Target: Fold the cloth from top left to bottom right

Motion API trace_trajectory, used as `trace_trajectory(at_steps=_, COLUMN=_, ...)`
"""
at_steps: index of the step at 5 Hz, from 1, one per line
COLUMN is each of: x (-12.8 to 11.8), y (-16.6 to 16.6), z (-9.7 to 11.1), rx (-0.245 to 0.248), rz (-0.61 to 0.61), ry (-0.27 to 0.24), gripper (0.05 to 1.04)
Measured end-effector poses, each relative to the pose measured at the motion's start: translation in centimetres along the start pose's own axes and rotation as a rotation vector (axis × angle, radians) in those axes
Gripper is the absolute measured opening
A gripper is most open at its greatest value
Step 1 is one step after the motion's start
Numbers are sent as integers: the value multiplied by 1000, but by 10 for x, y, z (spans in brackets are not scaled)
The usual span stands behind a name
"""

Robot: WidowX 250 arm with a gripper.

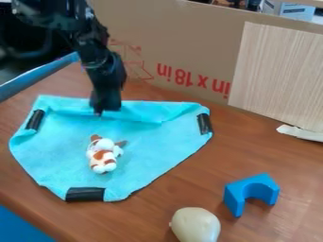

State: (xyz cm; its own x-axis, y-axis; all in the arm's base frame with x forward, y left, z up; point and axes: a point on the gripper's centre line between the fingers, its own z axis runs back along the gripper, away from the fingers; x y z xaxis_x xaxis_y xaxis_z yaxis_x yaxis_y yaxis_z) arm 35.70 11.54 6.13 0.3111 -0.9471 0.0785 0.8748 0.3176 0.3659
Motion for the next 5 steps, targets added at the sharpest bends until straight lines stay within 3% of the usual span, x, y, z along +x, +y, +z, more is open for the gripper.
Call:
trace_trajectory(at_steps=2, x=7, y=-15, z=34, rx=26, rz=-3, ry=-1, gripper=55)
trace_trajectory(at_steps=4, x=7, y=-40, z=52, rx=-17, rz=-34, ry=-11, gripper=54)
trace_trajectory(at_steps=5, x=12, y=-52, z=60, rx=-14, rz=-50, ry=-4, gripper=54)
